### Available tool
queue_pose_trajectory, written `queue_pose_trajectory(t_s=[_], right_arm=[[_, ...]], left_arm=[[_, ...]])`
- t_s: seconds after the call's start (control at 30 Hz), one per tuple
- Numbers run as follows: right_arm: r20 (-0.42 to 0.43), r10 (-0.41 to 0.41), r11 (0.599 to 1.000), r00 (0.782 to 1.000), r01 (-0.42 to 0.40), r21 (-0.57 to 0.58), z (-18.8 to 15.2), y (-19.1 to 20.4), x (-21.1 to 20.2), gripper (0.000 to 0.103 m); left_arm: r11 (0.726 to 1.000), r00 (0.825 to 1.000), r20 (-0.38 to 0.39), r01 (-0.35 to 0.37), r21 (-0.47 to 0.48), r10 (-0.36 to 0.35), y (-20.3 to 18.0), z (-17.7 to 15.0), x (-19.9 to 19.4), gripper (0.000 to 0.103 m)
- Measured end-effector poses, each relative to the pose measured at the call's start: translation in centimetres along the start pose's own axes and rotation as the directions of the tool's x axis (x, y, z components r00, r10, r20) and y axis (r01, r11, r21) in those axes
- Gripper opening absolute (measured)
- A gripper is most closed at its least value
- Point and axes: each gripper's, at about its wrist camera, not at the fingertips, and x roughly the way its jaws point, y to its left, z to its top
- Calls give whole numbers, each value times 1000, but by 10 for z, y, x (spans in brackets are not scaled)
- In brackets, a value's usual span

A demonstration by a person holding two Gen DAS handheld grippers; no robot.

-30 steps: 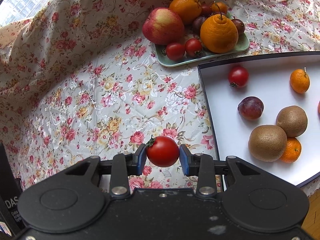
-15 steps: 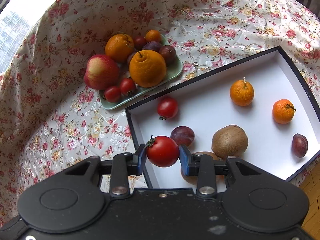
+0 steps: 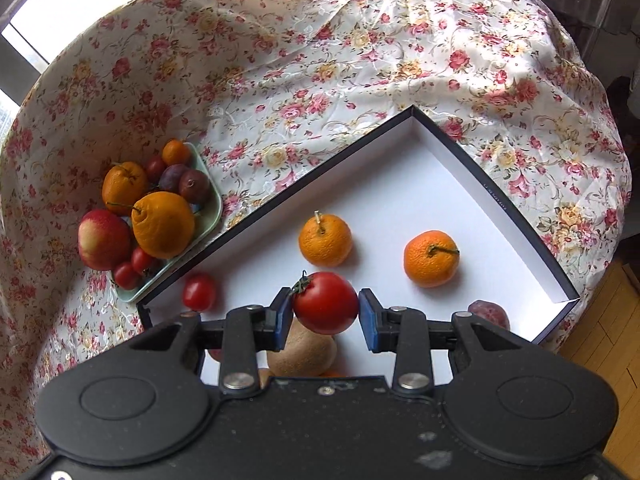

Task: Organize fruits
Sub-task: 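Carry the plum and tomato in both tools over the white box, then open the left tool to drop the plum while the right tool releases the tomato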

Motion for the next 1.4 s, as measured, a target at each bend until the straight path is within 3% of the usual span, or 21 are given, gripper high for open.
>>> queue_pose_trajectory(t_s=[0.23, 0.53, 1.07, 1.4], right_arm=[[22, -38, 996, 999, 36, 83, 11, -45, -7, 37], [12, -40, 996, 999, 39, 78, 15, -73, -9, 37], [25, -24, 1000, 999, 24, 5, 11, -73, -16, 37], [12, -7, 999, 1000, 8, -48, 9, -66, -14, 38]], left_arm=[[999, 1000, 8, 18, 28, -18, -36, 6, 6, 45], [1000, 1000, -9, 14, 24, -13, -62, 11, 24, 45], [999, 1000, -30, -5, 32, 6, -68, 10, 37, 45], [999, 1000, -5, -2, 41, 2, -69, 11, 30, 46]])
